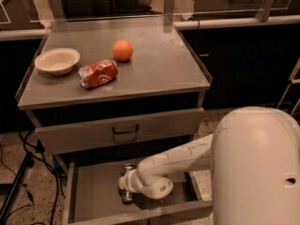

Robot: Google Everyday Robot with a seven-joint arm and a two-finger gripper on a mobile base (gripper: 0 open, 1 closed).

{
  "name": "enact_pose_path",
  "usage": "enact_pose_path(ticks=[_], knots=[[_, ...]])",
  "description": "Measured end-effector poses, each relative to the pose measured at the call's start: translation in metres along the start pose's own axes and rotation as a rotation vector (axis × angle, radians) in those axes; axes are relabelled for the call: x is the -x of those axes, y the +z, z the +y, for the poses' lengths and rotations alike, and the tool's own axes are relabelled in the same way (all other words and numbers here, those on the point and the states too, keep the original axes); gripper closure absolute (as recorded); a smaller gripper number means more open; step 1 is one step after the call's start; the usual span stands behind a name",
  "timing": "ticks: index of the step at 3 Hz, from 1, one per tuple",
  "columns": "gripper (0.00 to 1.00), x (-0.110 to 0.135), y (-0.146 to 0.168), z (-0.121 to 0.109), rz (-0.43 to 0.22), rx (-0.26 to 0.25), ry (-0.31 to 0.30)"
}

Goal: Place redbull can into middle drawer

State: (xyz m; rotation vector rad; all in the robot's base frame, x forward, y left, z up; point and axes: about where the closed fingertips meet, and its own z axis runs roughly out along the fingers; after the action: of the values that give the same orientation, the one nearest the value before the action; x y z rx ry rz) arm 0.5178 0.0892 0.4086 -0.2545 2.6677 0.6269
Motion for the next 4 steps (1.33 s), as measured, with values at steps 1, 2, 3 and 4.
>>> enact_pose_path(ticks=[1,2,3,4], knots=[[1.00,-0.003,0.025,-0.007,0.050,0.066,0.060],[1.00,-0.009,0.038,-0.007,0.090,0.101,0.079],[1.00,-0.026,0.047,-0.009,0.144,0.132,0.091],[0.81,-0.027,0.047,-0.009,0.146,0.136,0.091]])
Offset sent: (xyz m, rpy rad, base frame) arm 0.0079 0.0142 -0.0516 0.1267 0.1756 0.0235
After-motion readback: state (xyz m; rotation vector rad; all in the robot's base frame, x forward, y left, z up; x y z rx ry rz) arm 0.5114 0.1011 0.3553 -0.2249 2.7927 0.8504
